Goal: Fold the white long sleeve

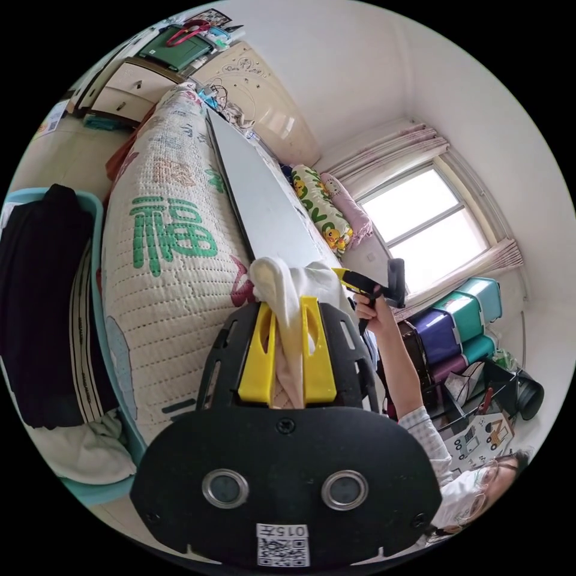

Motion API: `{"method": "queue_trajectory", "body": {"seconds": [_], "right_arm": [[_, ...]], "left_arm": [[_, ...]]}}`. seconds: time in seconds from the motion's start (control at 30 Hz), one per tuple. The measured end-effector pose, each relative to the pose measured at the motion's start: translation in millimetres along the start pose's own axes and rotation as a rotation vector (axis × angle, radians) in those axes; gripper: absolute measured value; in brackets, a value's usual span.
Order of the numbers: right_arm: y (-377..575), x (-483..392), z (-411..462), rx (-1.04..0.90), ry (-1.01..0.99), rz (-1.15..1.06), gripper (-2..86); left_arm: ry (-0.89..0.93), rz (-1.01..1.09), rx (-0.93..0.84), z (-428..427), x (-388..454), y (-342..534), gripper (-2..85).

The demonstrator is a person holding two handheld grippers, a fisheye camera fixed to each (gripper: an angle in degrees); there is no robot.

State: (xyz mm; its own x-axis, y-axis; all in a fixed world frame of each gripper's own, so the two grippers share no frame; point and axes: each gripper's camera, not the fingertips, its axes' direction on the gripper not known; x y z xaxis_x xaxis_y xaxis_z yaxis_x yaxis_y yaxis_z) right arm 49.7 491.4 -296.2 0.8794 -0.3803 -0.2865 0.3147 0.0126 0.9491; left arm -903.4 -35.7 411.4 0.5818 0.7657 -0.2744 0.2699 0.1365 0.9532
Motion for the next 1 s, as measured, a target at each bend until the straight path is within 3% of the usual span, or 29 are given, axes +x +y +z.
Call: {"method": "queue_trajectory", "body": {"seconds": [0.1, 0.2, 0.4, 0.57, 0.77, 1.0], "right_arm": [[14, 12, 23, 0.001, -0.049, 0.016, 8.8], [48, -3, 10, 0.127, -0.047, -0.066, 4.8], [182, -65, -108, 0.363, -0.046, -0.343, 2.1], [354, -99, -206, 0.552, -0.049, -0.520, 1.1], [549, -115, -249, 0.747, 0.061, -0.631, 0.8], [724, -127, -249, 0.830, 0.230, -0.609, 0.7]], "left_arm": [[0.002, 0.040, 0.030, -21, 32, -38, 6.4], [0.022, 0.150, 0.114, -61, 100, -68, 6.0], [-0.031, 0.460, 0.293, -144, 313, -78, 5.6], [0.020, 0.792, 0.435, -194, 539, -22, 5.4], [0.120, 0.993, 0.370, -190, 727, 21, 5.4], [0.376, 1.088, 0.193, -126, 832, 50, 5.3]]}}
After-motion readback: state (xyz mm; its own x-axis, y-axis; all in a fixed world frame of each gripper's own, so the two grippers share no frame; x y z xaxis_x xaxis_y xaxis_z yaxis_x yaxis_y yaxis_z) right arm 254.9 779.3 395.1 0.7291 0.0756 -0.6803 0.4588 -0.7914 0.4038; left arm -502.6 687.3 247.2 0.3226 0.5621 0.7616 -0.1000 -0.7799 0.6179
